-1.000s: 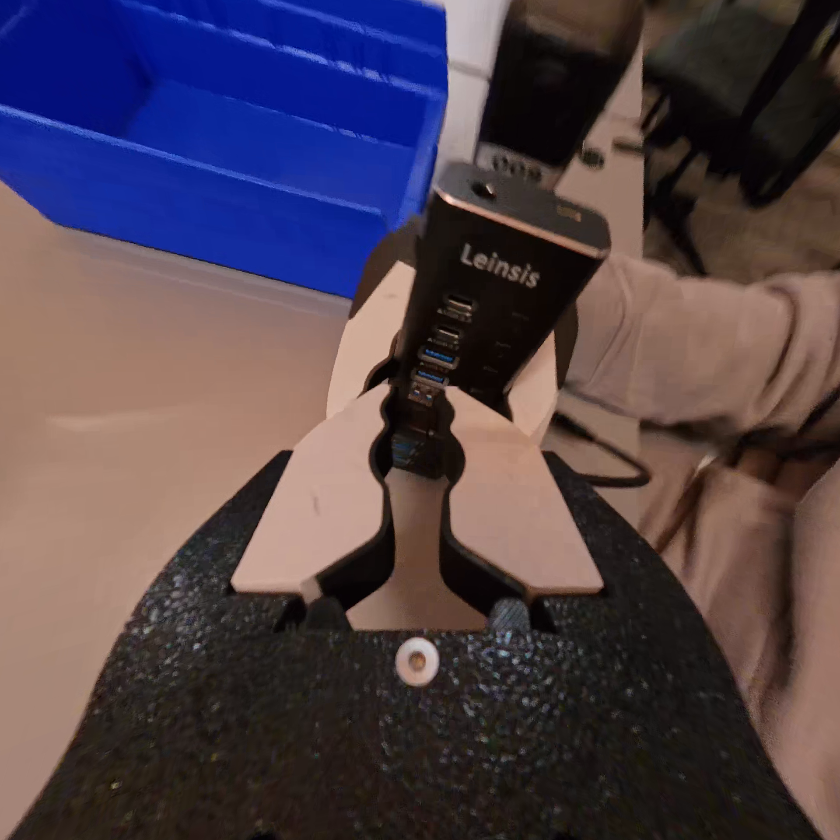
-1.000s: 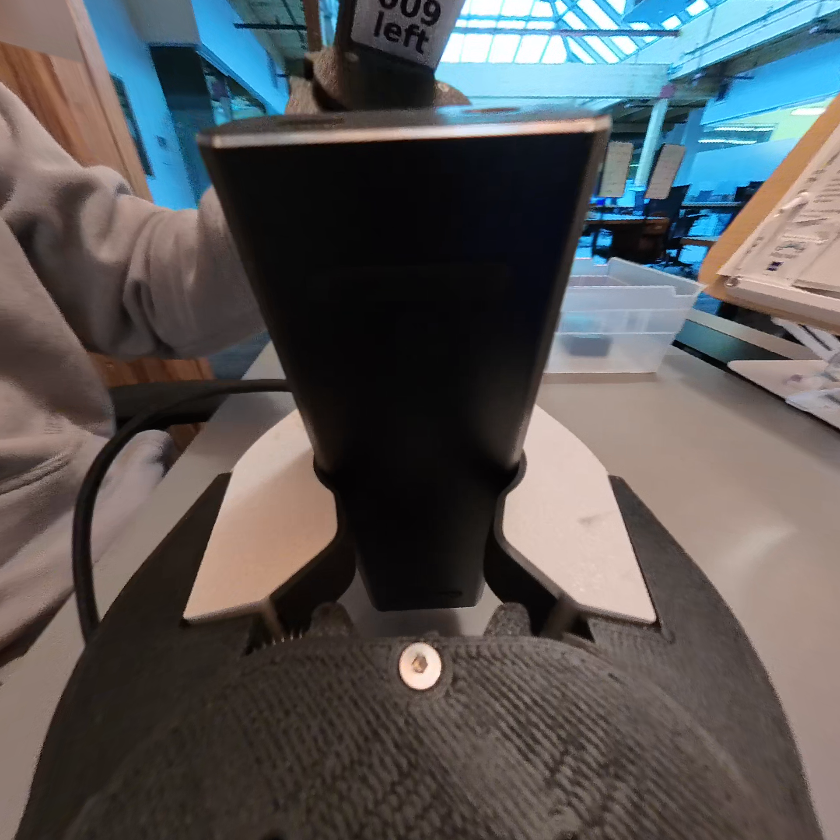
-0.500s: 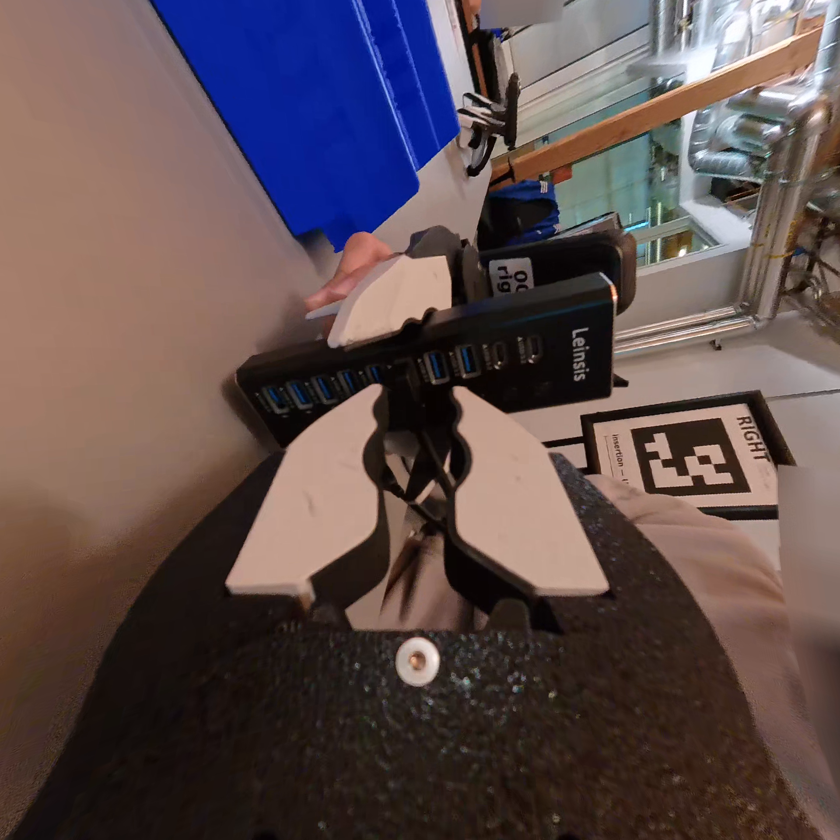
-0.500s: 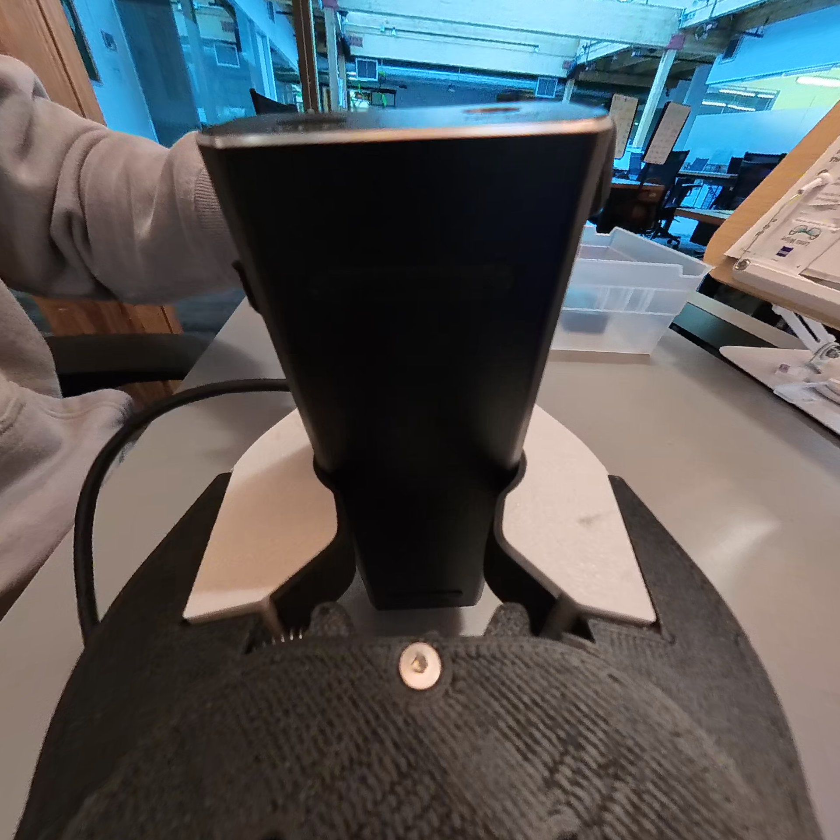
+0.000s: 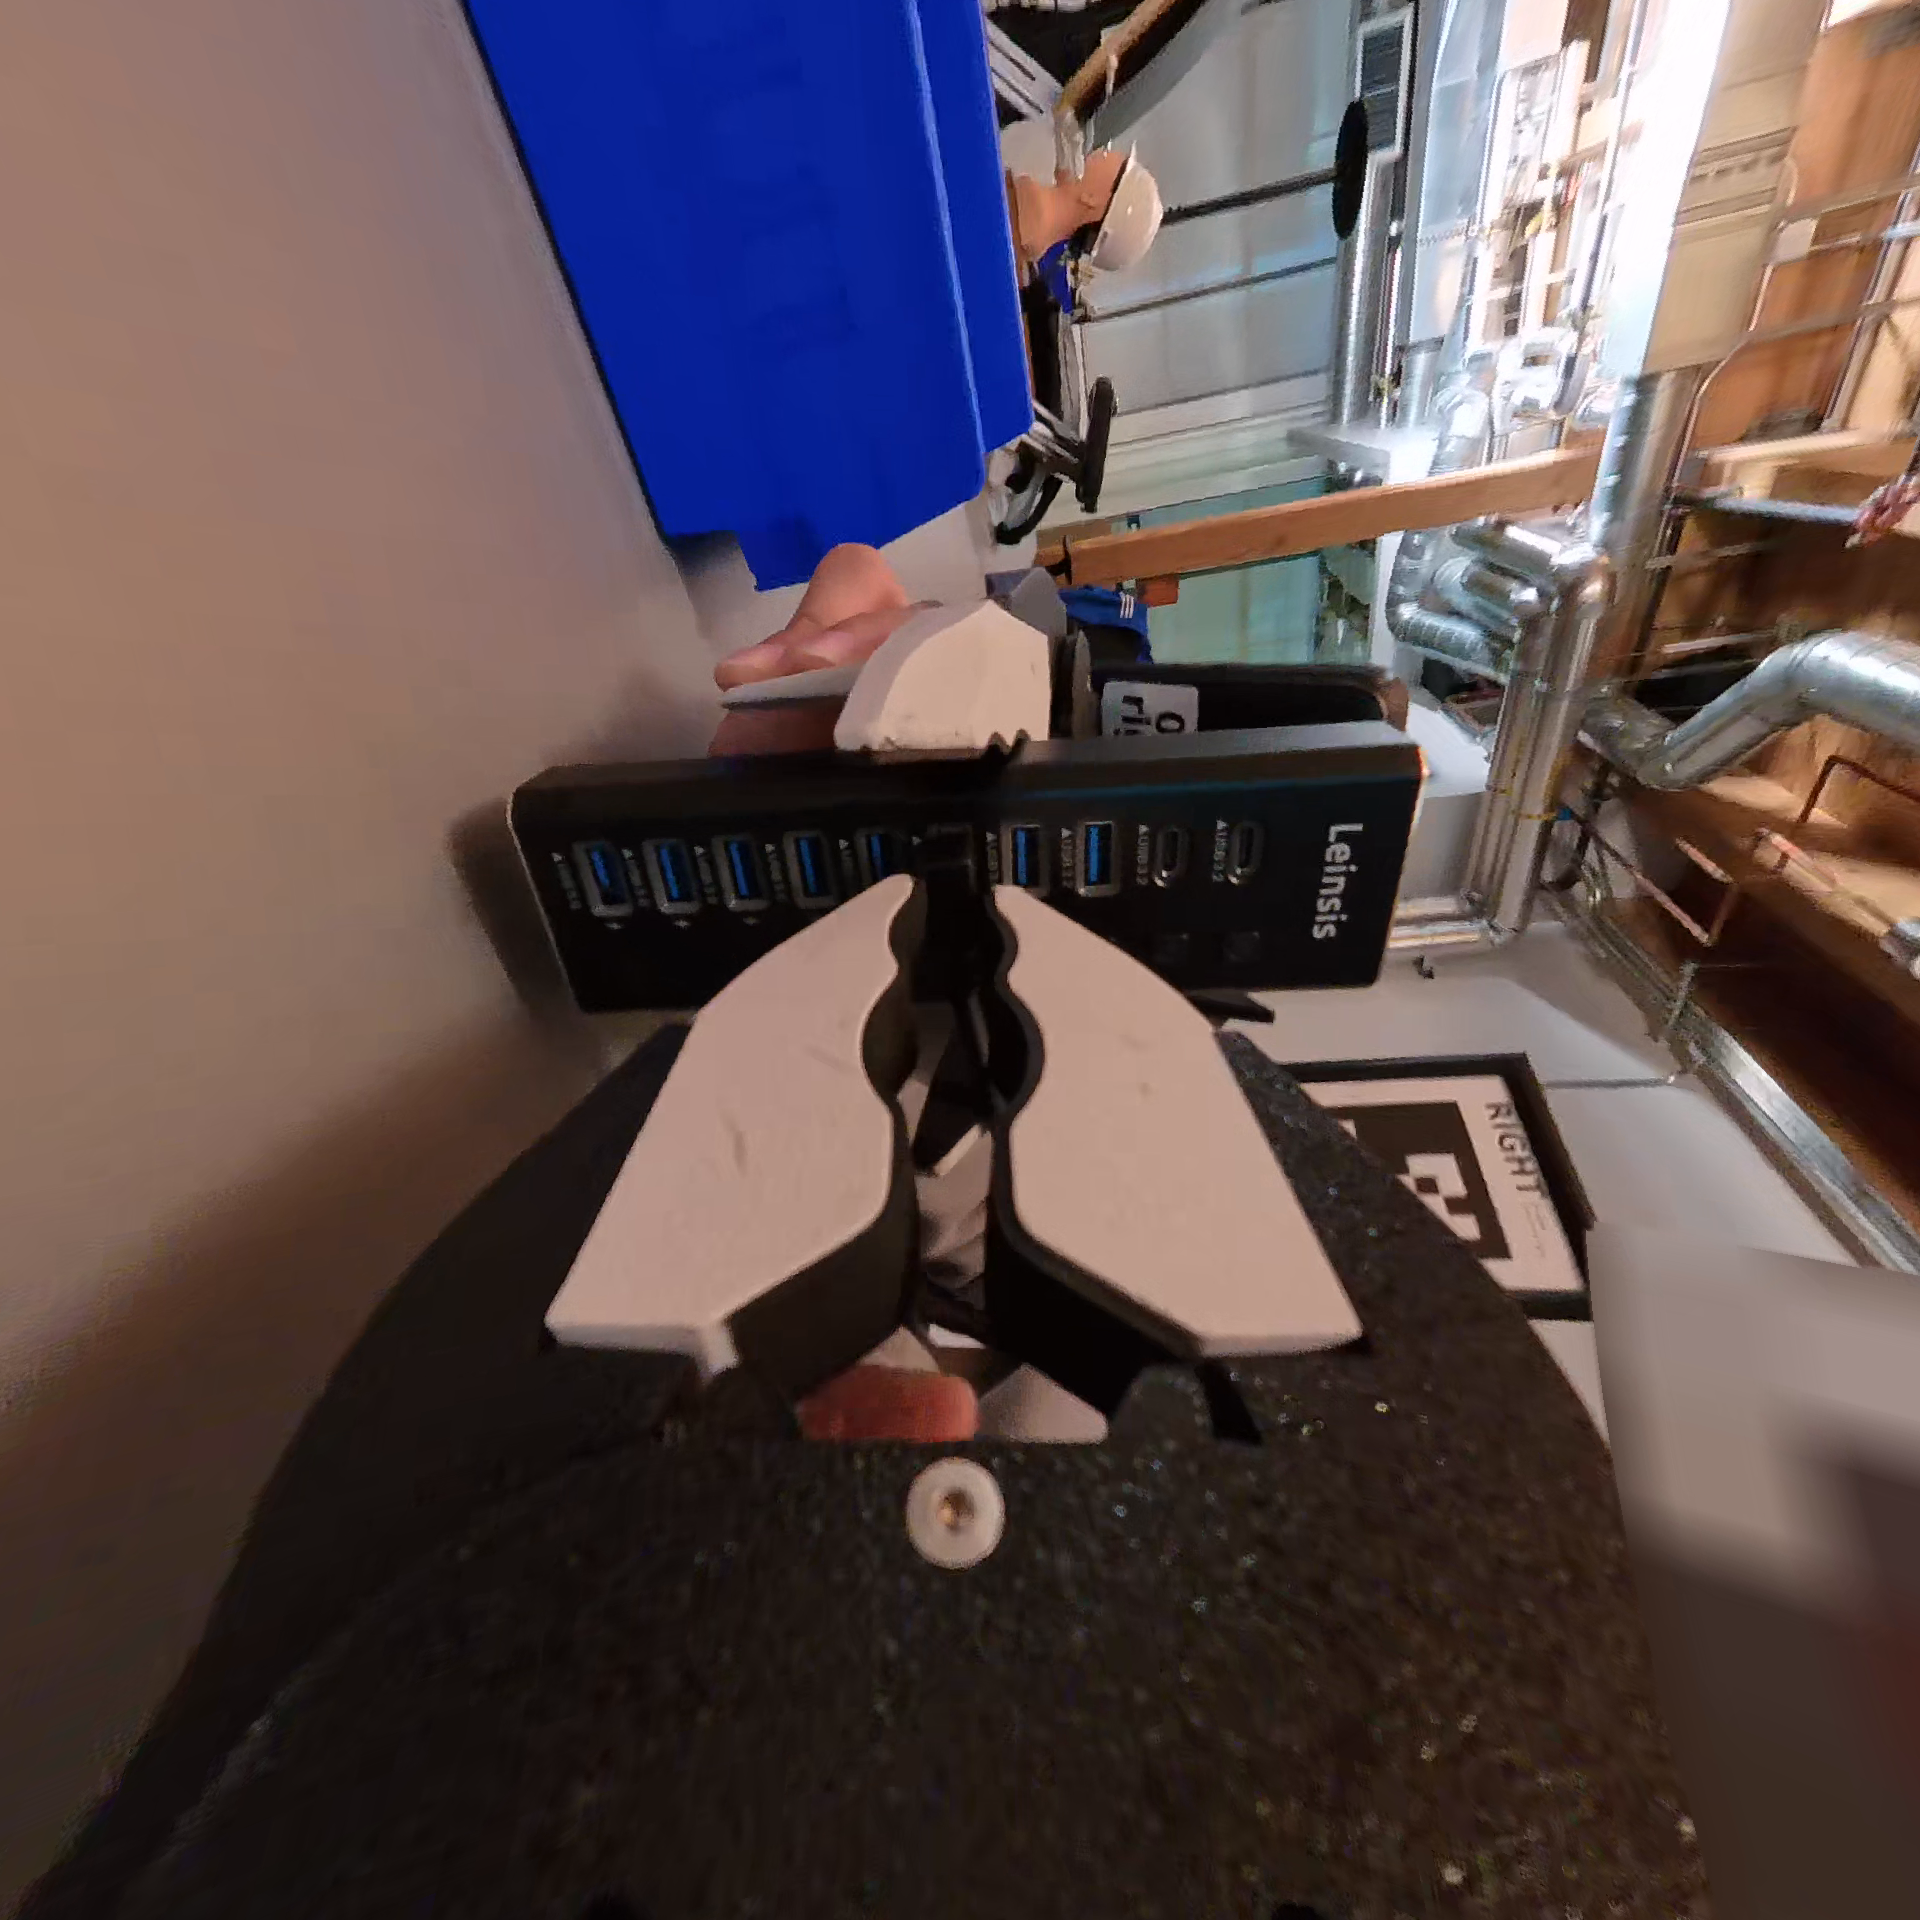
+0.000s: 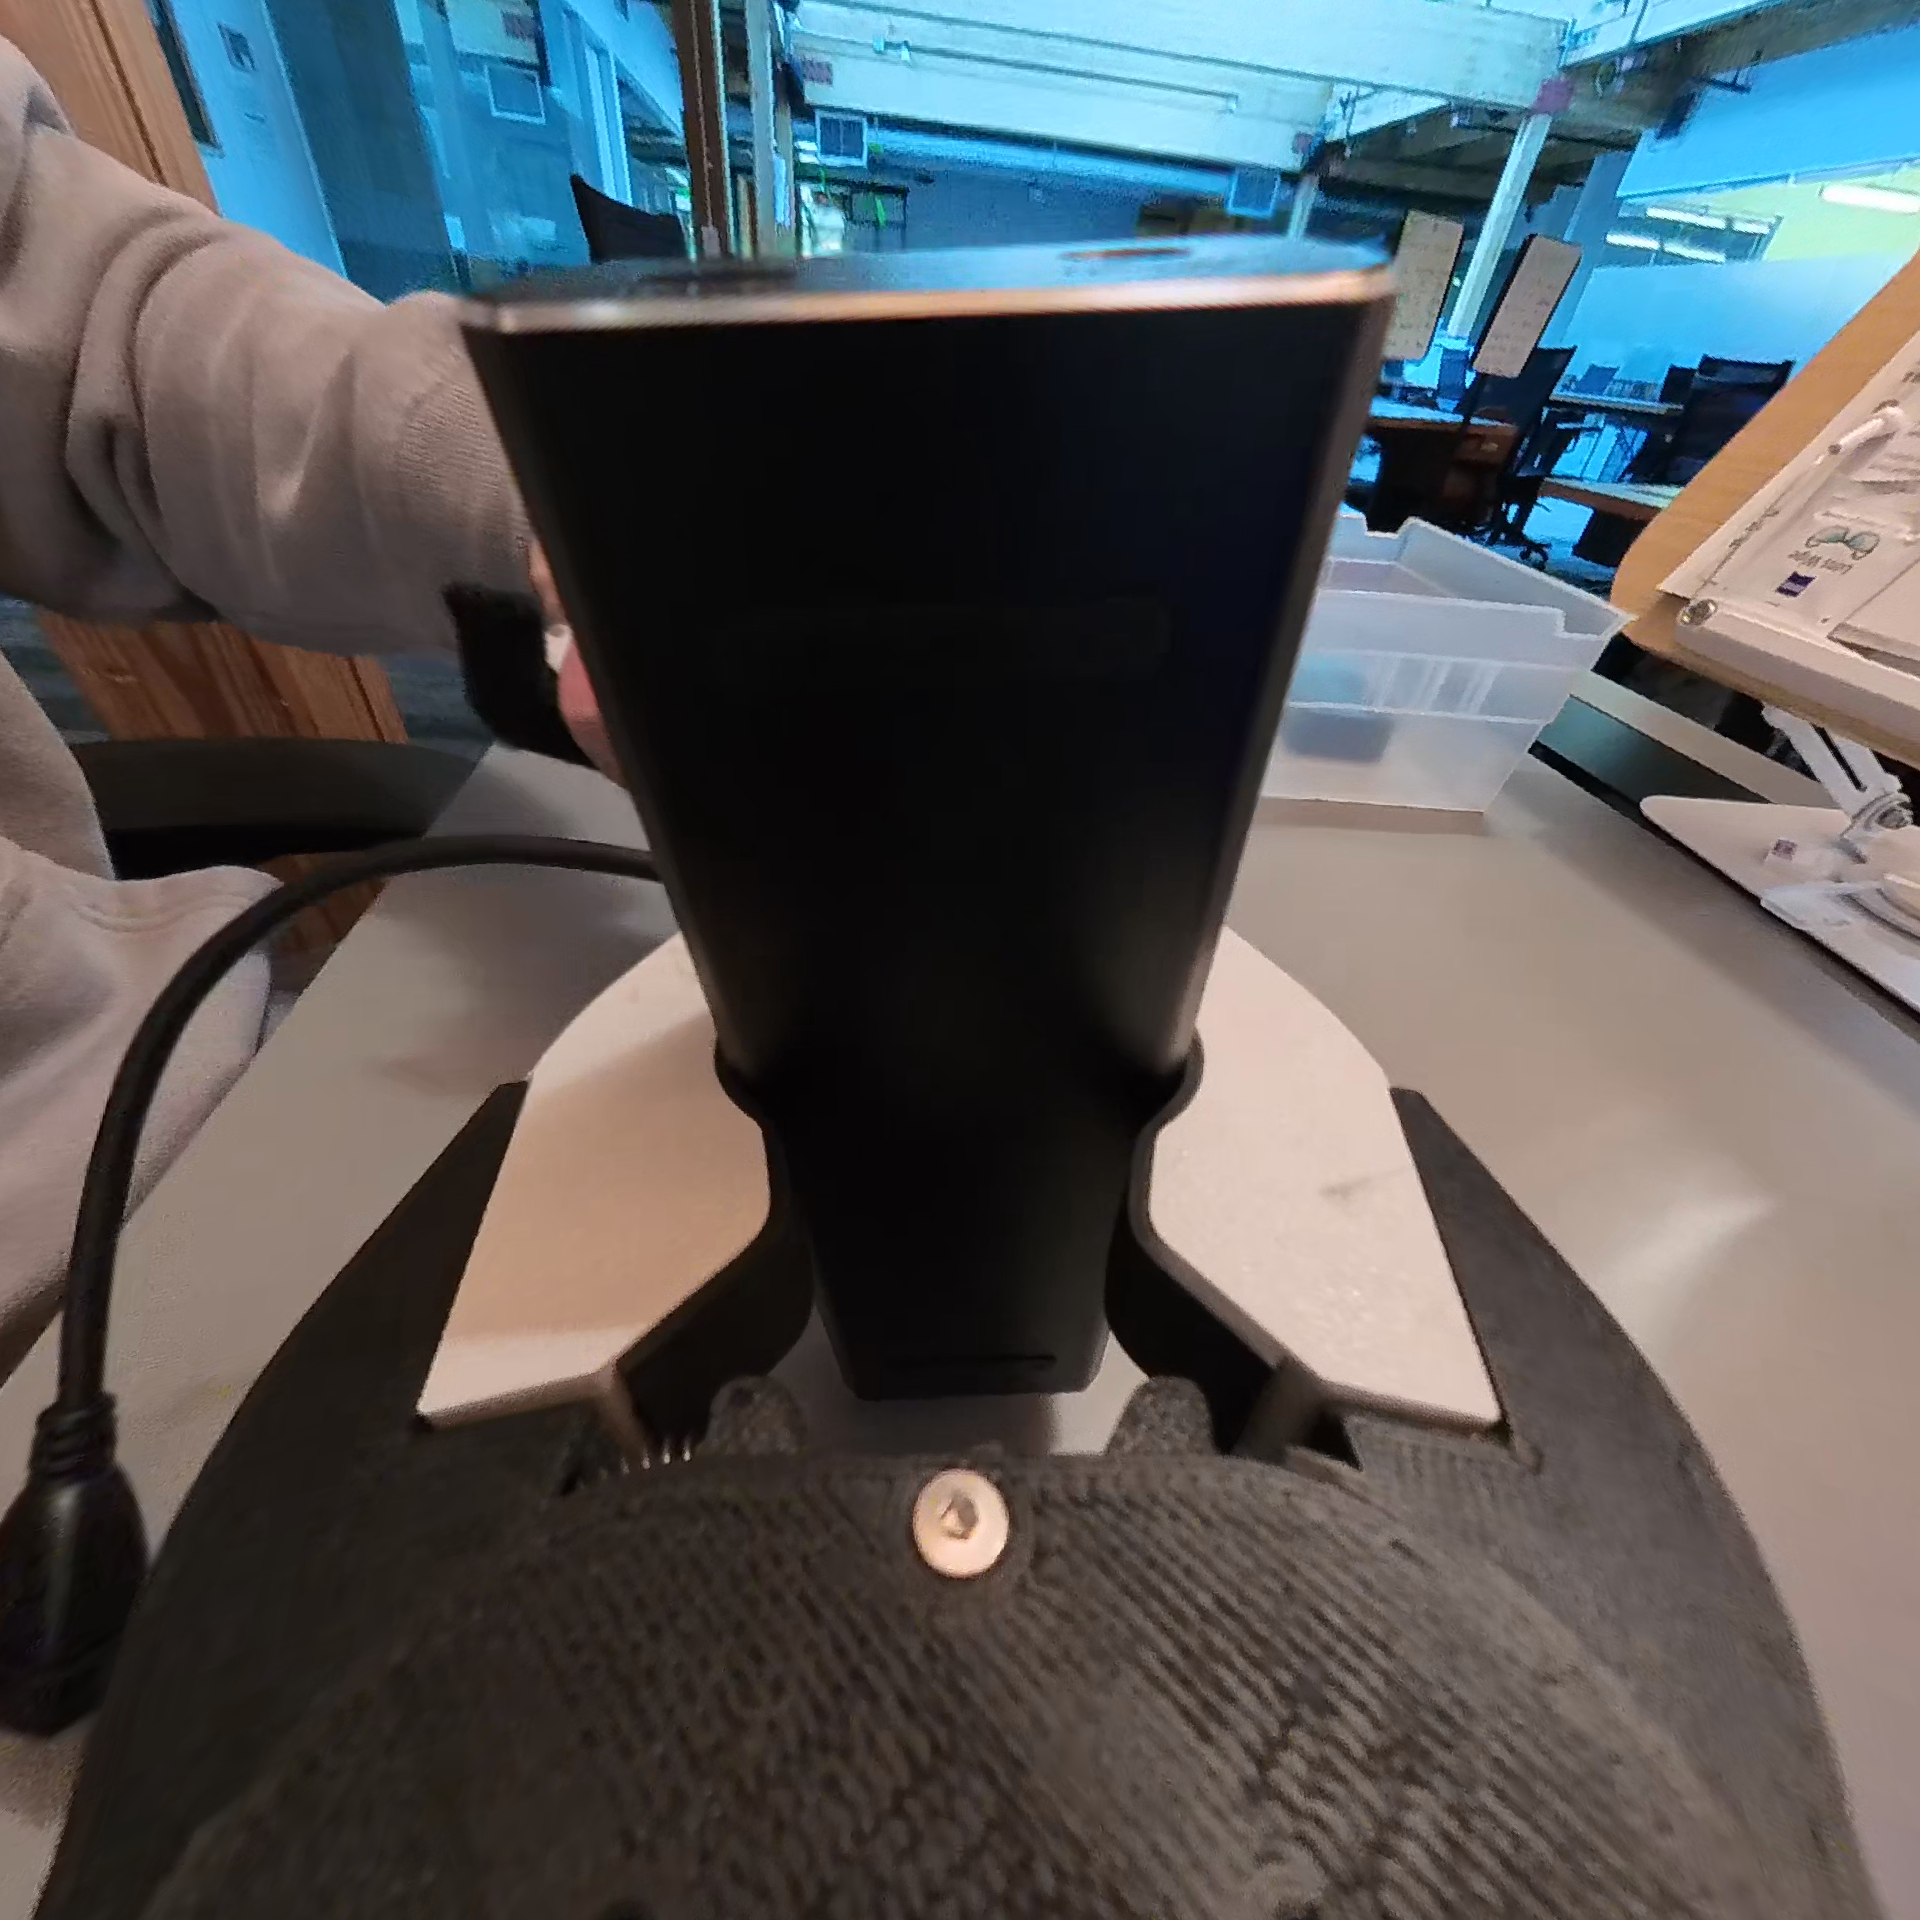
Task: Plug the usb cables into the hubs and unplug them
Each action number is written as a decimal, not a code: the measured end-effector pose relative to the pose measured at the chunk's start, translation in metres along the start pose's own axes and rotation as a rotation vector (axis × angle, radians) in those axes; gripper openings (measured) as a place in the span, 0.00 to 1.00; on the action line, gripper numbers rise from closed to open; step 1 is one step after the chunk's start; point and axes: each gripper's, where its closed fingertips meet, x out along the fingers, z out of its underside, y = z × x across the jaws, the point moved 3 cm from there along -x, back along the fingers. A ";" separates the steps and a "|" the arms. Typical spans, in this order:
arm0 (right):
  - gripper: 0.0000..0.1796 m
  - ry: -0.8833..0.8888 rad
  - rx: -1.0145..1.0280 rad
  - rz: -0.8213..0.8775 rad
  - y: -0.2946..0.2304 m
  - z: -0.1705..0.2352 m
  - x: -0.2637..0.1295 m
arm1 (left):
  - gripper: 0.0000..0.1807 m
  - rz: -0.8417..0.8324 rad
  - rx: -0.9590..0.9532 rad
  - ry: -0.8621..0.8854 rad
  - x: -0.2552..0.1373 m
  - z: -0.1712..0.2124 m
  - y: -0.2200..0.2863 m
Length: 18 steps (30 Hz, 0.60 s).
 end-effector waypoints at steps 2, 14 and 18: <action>0.41 0.007 0.013 -0.009 0.000 -0.001 0.000 | 0.05 0.006 -0.016 0.036 0.000 -0.001 -0.001; 0.41 0.000 0.027 -0.003 0.002 0.000 0.001 | 0.05 0.023 -0.038 0.023 0.008 -0.002 -0.002; 0.41 0.009 0.065 -0.012 0.006 -0.001 0.001 | 0.05 -0.013 0.004 0.022 0.006 -0.006 0.002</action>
